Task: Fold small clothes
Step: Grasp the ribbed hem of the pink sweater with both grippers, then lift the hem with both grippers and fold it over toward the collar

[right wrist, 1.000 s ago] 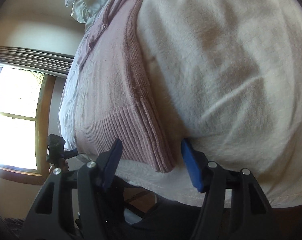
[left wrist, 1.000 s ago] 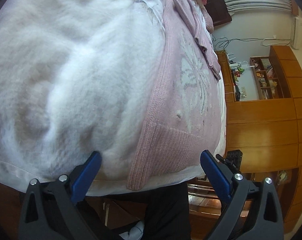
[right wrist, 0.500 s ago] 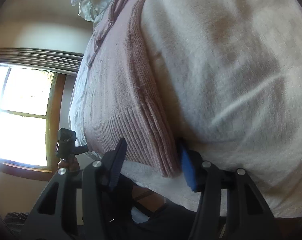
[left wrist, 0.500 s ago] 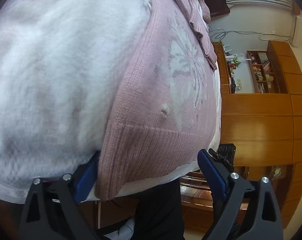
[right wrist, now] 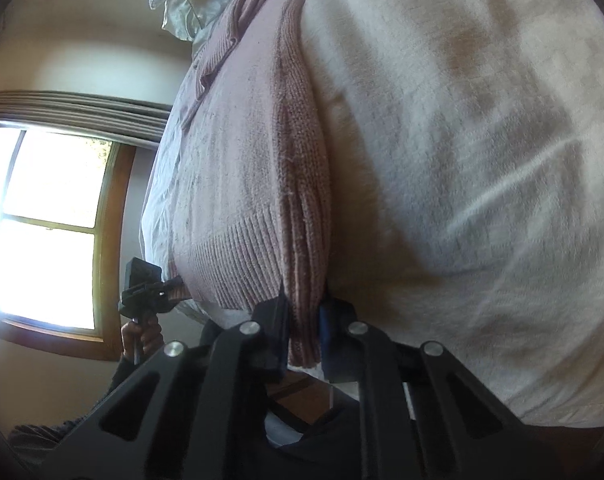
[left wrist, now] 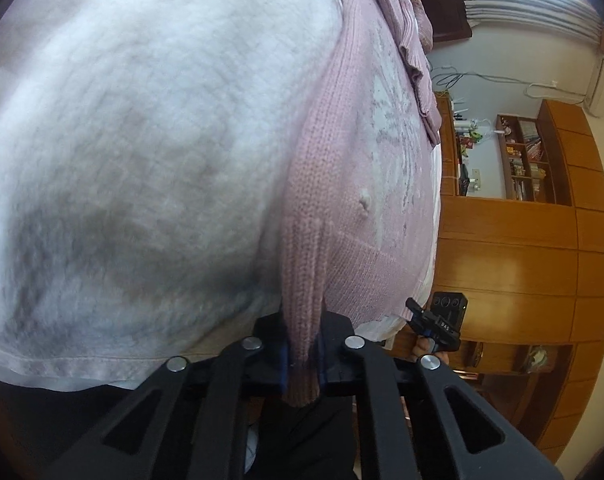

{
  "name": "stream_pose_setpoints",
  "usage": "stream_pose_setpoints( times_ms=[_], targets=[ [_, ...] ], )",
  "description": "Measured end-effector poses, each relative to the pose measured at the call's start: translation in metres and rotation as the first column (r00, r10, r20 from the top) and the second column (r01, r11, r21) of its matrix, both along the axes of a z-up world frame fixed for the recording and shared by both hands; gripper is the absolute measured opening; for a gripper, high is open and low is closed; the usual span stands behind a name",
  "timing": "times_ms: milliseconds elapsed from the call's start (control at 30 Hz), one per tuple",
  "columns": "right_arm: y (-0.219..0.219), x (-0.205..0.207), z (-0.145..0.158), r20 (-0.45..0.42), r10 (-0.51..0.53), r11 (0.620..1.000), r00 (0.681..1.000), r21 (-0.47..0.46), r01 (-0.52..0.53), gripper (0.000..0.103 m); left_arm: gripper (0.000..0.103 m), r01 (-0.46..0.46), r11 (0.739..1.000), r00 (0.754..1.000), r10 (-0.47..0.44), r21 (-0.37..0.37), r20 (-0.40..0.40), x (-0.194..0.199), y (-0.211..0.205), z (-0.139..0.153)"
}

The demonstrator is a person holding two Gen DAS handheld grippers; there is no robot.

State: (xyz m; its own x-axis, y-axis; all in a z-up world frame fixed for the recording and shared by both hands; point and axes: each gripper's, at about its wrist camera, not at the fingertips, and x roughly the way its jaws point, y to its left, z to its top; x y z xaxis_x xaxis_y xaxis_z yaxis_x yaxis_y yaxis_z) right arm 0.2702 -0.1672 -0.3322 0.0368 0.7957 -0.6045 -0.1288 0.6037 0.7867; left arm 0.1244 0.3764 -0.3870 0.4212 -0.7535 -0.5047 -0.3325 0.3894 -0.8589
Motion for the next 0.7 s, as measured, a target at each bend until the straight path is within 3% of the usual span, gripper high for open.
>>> stream_pose_setpoints(
  times_ms=[233,700],
  targets=[
    [-0.013,-0.023,0.032,0.059,-0.084,0.992,0.995,0.101,0.078,0.006,0.007,-0.087,0.991,0.991,0.096,-0.099,0.094,-0.021,0.005,0.020],
    [-0.022,-0.062,0.065,0.118,-0.113,0.983,0.987,0.160,0.093,0.005,0.007,-0.102,0.987,0.971,0.126,-0.126,0.201,-0.048,-0.001,0.052]
  ],
)
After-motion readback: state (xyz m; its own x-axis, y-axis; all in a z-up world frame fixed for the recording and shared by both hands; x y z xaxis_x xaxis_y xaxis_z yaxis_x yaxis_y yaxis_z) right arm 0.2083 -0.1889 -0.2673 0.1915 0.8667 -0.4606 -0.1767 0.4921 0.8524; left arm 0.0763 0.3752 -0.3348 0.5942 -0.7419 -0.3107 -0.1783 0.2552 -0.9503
